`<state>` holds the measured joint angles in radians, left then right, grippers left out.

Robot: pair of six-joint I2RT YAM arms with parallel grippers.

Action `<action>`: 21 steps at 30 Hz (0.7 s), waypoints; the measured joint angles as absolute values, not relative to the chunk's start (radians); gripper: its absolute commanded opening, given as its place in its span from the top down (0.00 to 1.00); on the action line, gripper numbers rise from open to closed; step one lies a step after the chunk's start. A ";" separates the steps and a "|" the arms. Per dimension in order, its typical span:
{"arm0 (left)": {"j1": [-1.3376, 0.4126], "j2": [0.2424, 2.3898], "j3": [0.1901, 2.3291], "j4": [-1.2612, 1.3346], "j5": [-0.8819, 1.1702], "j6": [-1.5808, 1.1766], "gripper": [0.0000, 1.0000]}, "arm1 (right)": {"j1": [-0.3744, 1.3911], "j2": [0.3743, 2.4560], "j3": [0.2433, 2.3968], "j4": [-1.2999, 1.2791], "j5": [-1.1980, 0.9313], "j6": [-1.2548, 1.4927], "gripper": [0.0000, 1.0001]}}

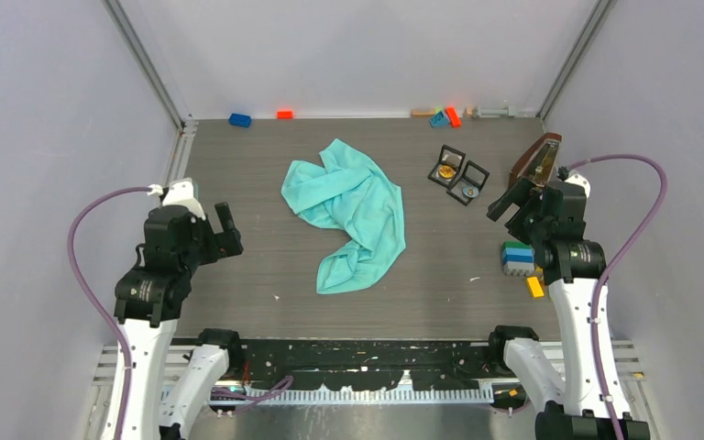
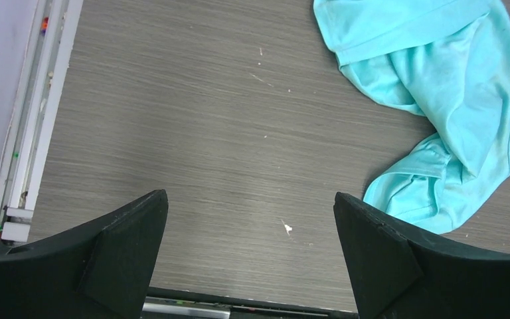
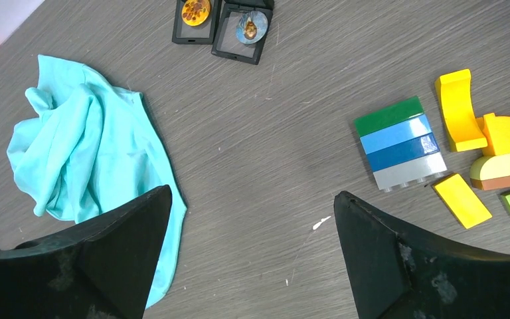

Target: Pin the brooch onto the clothing

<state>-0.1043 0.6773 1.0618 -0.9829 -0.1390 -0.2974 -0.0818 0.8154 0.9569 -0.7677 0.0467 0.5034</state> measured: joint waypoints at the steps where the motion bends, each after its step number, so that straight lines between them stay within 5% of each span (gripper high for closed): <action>1: -0.104 0.685 1.062 -0.985 -0.140 -0.297 0.00 | -0.082 0.812 0.957 -0.769 0.047 0.503 0.01; 12: -0.103 0.761 1.016 -0.951 -0.056 -0.306 0.00 | -0.082 0.802 0.960 -0.773 -0.027 0.485 0.01; 17: -0.112 0.771 0.916 -0.859 0.126 -0.338 0.00 | -0.082 0.793 0.908 -0.762 -0.122 0.487 0.15; 21: -0.224 0.770 0.815 -0.777 0.171 -0.407 0.00 | -0.060 0.825 0.826 -0.730 -0.200 0.527 0.16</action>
<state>-0.2245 0.7700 0.8146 -0.7769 0.1711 -0.4072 -0.0597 0.8249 0.8265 -0.7300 -0.2001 0.5270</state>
